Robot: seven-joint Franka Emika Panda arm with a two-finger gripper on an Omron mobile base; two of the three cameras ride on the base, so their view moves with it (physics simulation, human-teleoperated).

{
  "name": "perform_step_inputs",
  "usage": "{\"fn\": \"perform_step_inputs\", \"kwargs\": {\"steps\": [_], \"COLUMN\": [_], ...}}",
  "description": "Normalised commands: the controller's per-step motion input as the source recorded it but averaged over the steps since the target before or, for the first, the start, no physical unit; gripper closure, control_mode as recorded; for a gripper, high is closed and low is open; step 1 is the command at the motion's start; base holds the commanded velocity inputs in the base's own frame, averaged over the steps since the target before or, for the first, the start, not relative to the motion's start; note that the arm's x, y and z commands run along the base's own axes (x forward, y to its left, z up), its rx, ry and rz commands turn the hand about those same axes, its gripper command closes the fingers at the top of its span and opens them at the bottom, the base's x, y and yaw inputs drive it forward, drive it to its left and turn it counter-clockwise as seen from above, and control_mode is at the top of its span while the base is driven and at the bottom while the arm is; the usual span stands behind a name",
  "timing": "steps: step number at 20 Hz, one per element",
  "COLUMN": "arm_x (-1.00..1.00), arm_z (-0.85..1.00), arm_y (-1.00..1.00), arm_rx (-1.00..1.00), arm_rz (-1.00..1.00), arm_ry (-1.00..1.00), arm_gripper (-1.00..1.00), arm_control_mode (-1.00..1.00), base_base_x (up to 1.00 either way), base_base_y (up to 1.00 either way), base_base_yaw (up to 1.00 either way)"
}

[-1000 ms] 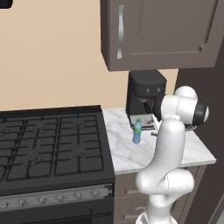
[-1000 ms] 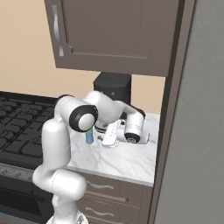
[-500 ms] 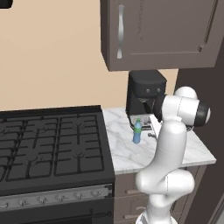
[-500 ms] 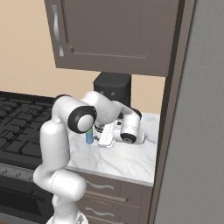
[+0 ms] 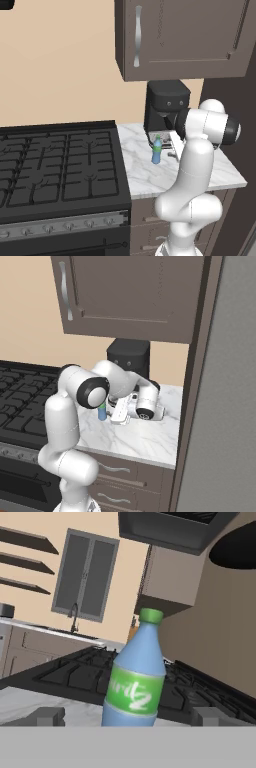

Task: Take the bottled waters from the counter and place them in the freezer to freeze. Close the freezer door after placing the bottles.

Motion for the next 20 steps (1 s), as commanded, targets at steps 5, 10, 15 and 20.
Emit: {"fn": "perform_step_inputs", "kwargs": {"steps": [5, 10, 15, 20], "arm_x": [0.0, 0.0, 0.0, 0.0], "arm_z": [0.0, 0.0, 0.0, 0.0], "arm_y": [0.14, 0.12, 0.09, 0.13], "arm_rx": [0.0, 0.0, 0.0, 0.0], "arm_rz": [0.0, -0.02, -0.01, 0.0], "arm_ry": [0.05, 0.13, 0.13, 0.05], "arm_gripper": [-1.0, -1.0, -1.0, -1.0], "arm_control_mode": [-1.0, -1.0, -1.0, -1.0], "base_base_x": [0.0, 0.0, 0.0, 0.0], "base_base_y": [0.0, 0.0, 0.0, 0.0], "base_base_yaw": [0.0, 0.0, 0.0, 0.0]}}
